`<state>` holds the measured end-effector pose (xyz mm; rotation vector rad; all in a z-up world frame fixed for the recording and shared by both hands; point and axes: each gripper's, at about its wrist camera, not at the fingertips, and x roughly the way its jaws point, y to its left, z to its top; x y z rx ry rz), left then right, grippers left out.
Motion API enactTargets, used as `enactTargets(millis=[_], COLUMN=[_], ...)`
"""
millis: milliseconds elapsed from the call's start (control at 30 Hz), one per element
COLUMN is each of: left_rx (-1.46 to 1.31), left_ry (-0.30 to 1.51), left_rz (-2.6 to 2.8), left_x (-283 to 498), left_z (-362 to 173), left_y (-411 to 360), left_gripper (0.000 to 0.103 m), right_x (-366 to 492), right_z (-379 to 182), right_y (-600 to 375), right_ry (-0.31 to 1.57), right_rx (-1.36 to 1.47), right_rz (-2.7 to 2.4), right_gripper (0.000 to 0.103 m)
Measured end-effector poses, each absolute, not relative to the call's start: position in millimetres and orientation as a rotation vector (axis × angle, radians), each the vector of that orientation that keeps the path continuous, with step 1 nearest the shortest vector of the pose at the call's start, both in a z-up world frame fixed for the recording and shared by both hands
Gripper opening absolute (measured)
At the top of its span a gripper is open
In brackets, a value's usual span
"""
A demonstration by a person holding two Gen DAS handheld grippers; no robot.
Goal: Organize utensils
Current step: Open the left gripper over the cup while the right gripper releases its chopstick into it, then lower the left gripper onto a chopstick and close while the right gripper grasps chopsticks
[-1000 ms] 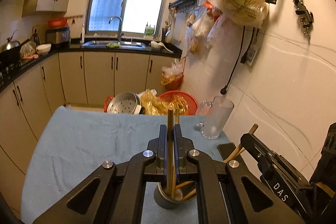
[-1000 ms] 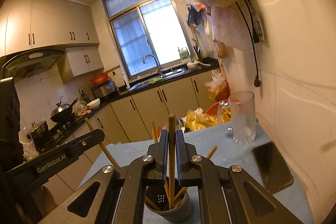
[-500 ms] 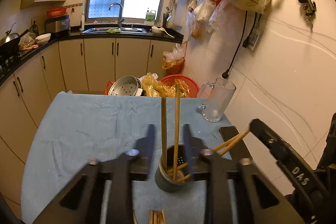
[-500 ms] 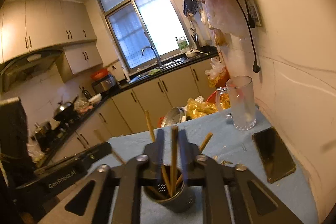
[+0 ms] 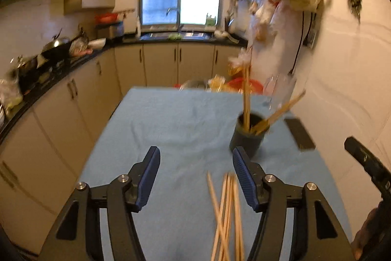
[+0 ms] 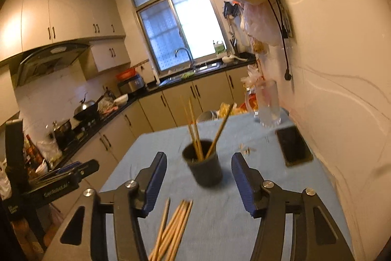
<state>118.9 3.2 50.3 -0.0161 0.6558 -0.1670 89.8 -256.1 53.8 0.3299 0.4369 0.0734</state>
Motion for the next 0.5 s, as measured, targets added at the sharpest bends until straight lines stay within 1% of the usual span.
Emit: enactTargets(millis=[133,333,500], left_rx=[-0.035,-0.028,-0.032], left_ry=[0.712,0.753,0.760], left_rz=[-0.168,-0.161,-0.160], left_x=[89.3,61.7,48.6], left_z=[34.3,21.6,18.9], left_y=[16.3,20.5,25.0], left_gripper=[0.063,0.063,0.063], right_x=[64.7,43.3,33.8], right_z=[35.9,8.6,1.0], right_y=[-252.0,-251.7,-246.3], right_ry=[0.492,0.588,0.620], right_rx=[0.320,0.391,0.402], right_rz=[0.042,0.081,0.116], right_gripper=[0.059,0.059,0.059])
